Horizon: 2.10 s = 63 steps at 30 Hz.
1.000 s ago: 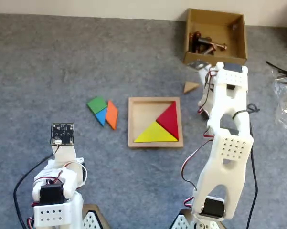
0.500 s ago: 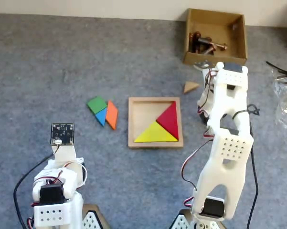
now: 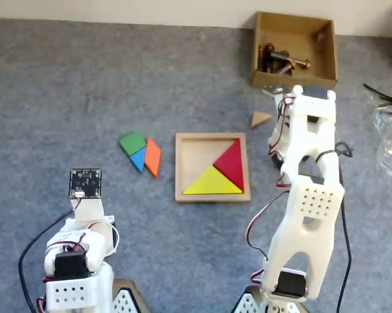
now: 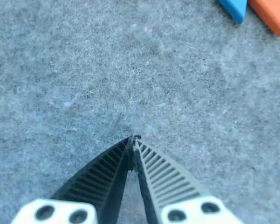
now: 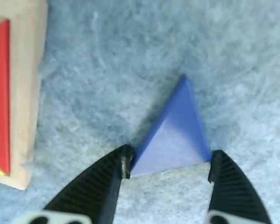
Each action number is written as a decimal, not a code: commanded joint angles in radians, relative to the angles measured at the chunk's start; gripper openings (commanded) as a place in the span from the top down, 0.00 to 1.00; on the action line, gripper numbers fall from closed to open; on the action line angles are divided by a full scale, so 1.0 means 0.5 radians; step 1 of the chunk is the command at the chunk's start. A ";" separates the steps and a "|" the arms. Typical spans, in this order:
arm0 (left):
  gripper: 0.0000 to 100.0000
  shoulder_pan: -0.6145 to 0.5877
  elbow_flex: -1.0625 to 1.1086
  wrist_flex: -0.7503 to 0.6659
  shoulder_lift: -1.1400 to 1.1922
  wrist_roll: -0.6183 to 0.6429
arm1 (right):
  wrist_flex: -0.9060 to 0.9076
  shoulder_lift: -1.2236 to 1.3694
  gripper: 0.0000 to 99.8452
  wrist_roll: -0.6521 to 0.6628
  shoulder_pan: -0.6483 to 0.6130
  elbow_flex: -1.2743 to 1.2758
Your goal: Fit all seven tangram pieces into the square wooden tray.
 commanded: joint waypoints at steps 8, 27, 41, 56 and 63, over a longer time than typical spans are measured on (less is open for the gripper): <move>1.00 -0.017 0.041 0.015 0.014 0.003 | -0.048 -0.020 0.75 -0.012 -0.054 -0.032; 1.00 -0.017 0.041 0.015 0.014 0.003 | -0.044 -0.023 0.81 -0.092 -0.130 -0.035; 1.00 -0.017 0.041 0.015 0.014 0.003 | -0.048 -0.032 0.82 -0.095 -0.143 -0.044; 1.00 -0.017 0.041 0.015 0.014 0.003 | -0.044 -0.232 0.82 -0.095 -0.137 -0.084; 1.00 -0.017 0.041 0.015 0.014 0.003 | -0.041 -0.232 0.81 -0.206 -0.143 -0.097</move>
